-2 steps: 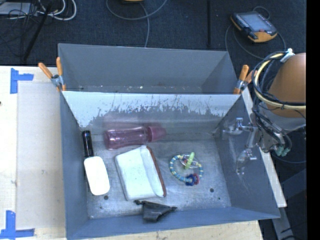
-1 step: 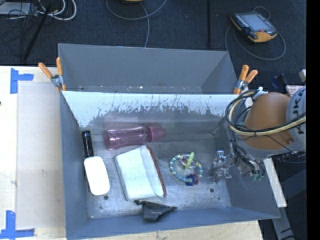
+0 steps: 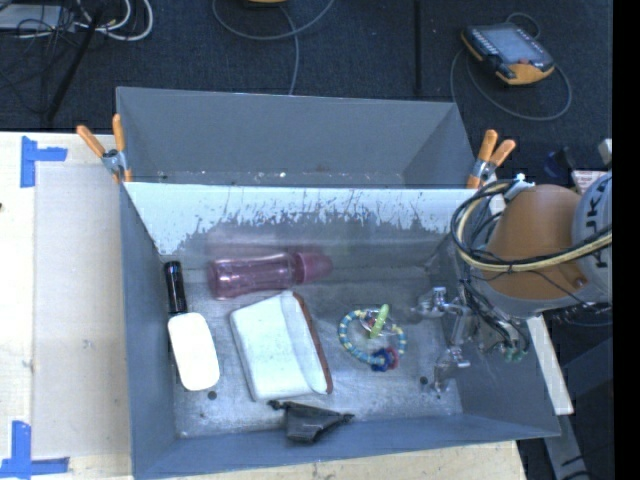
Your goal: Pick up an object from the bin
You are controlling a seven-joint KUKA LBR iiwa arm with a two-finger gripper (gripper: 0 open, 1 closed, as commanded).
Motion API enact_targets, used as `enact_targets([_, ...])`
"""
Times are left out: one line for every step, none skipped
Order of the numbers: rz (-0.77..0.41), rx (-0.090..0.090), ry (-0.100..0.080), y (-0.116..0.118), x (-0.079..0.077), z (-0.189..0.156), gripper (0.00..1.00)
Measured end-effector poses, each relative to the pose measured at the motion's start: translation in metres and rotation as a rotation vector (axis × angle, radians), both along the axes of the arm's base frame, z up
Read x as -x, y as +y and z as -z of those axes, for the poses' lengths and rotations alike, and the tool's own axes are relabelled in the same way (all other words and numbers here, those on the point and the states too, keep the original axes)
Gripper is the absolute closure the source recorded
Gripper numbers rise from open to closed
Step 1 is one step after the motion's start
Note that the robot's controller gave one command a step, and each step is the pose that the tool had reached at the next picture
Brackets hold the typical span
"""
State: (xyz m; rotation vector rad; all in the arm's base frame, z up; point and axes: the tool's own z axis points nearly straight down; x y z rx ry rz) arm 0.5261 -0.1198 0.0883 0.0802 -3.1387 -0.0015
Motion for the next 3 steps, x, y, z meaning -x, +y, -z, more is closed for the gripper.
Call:
enact_targets([-0.001,0.000,0.000,0.000,0.000,0.000,0.00])
enact_targets([-0.071,0.000,0.002,0.023,-0.022,-0.043,0.00])
enact_targets([0.040,0.000,-0.003,0.037,-0.018,-0.074,0.00])
